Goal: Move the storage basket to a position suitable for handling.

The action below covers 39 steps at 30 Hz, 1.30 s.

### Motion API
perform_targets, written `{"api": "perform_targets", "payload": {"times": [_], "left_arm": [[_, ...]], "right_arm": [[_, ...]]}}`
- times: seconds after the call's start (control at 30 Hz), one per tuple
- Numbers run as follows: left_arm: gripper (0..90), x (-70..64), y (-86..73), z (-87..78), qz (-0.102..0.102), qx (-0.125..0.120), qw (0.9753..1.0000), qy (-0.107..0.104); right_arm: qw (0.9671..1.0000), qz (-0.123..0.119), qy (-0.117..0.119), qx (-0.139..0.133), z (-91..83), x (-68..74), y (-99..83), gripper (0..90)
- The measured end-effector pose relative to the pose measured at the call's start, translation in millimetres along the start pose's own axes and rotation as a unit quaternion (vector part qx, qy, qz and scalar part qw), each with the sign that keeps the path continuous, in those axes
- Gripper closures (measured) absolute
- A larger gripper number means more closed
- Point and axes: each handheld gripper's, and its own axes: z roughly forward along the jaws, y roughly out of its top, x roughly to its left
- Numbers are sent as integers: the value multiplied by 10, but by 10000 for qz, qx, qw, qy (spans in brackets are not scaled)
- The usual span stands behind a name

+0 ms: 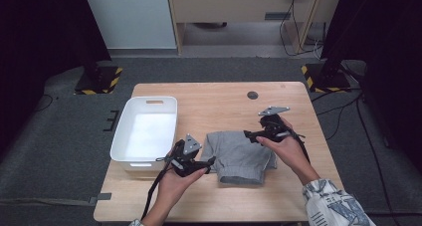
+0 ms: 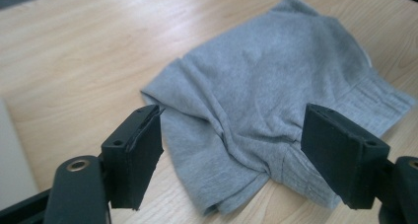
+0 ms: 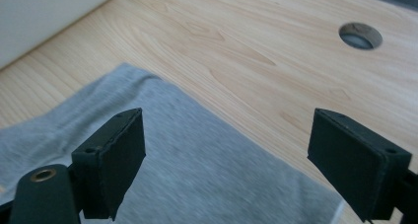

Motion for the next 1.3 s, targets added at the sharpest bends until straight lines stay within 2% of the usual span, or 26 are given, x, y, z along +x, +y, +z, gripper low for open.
{"api": "perform_targets", "payload": {"times": [0.1,0.27,0.43,0.6,0.83,1.1,1.3], "left_arm": [[226,29,52,-105,15,-36,10000,46],[219,132,94,-241,-75,-62,9999,81],[218,285,101,-359,-232,-137,9995,190],[215,462,96,-447,-330,-106,9988,349],[217,701,76,-536,-396,-153,9971,637],[202,986,31,-605,-476,-165,9952,839],[182,1166,-57,-639,-483,-180,9954,808]], "right_arm": [[9999,-83,61,-33,-8,96,92,164],[9997,-134,201,-76,13,256,242,185],[9995,-180,268,-70,52,391,375,212],[9992,-156,344,-95,97,504,495,253],[9986,-181,483,-109,215,693,621,276],[9979,-181,595,-166,381,868,715,282],[9974,-183,681,-126,497,1006,745,270]]}}
